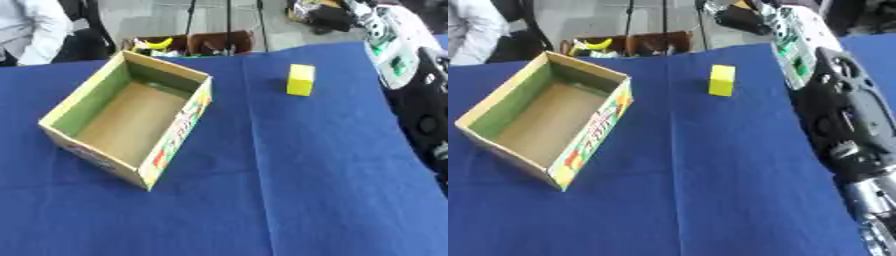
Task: Pick up objects on the table and place them in the box.
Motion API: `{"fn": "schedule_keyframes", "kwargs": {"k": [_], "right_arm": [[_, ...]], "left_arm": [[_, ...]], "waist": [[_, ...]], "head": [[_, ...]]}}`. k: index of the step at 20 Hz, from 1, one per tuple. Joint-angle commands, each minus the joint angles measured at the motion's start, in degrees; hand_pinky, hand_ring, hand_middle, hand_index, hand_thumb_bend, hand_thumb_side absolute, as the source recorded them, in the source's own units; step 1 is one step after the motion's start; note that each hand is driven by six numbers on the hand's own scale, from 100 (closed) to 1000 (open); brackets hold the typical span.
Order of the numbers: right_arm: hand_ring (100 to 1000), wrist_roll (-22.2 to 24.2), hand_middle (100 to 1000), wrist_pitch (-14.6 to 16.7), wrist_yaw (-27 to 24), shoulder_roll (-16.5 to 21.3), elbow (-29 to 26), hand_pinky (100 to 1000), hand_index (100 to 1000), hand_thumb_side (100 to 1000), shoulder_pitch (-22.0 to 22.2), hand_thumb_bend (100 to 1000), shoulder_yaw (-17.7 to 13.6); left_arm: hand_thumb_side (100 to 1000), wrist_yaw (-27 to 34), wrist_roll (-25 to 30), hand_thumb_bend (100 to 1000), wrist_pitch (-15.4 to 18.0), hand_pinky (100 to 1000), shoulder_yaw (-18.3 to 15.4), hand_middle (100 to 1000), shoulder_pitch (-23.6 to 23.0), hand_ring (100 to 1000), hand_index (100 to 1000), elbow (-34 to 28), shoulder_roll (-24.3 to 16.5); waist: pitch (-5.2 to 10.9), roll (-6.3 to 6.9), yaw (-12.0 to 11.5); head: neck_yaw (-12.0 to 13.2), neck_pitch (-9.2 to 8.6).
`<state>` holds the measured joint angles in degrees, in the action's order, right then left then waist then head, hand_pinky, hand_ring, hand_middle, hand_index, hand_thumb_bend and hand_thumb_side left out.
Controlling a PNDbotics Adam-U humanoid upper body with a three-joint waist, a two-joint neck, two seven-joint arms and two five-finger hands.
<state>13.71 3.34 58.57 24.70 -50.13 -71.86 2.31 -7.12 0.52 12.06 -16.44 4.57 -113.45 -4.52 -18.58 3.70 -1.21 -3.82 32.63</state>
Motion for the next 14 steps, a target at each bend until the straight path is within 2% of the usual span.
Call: {"fn": "schedule_keyframes", "kwargs": {"k": [1, 3, 7, 9, 14], "right_arm": [[1000, 3.61, 870, 1.88, 1.45, 1.97, 0.86, 836, 929, 1000, -1.81, 437, -0.50], [1000, 6.78, 880, 3.31, 1.55, 1.98, 1.67, 841, 930, 1000, -1.72, 597, -0.42], [1000, 14.56, 890, 5.81, 1.23, 1.67, 3.27, 868, 962, 804, -1.68, 780, -0.78], [1000, 17.98, 883, 6.22, 1.04, 1.53, 3.67, 875, 968, 744, -1.92, 791, -1.26], [1000, 23.30, 908, 7.18, 1.38, 1.28, 3.99, 889, 980, 695, -2.07, 714, -1.42]], "left_arm": [[973, -0.26, 0.26, 112, 0.00, 399, -0.02, 617, 0.11, 582, 895, -1.14, -0.75], [973, -0.25, 0.27, 111, -0.03, 399, -0.01, 617, 0.13, 582, 895, -1.14, -0.76], [974, -0.21, 0.38, 110, -0.02, 399, 0.05, 617, 0.08, 582, 895, -1.14, -0.72], [974, -0.18, 0.43, 109, 0.01, 399, 0.09, 617, 0.07, 582, 895, -1.14, -0.71], [974, -0.14, 0.63, 107, -0.04, 399, 0.16, 617, 0.12, 583, 895, -1.14, -0.60]], "waist": [[1.20, -0.20, 0.08], [1.21, -0.19, 0.13], [1.19, -0.06, 0.06], [1.17, -0.02, 0.04], [1.00, 0.00, 0.08]], "head": [[0.19, -0.43], [0.22, -0.53], [0.21, -0.62], [0.19, -0.67], [0.09, -0.80]]}}
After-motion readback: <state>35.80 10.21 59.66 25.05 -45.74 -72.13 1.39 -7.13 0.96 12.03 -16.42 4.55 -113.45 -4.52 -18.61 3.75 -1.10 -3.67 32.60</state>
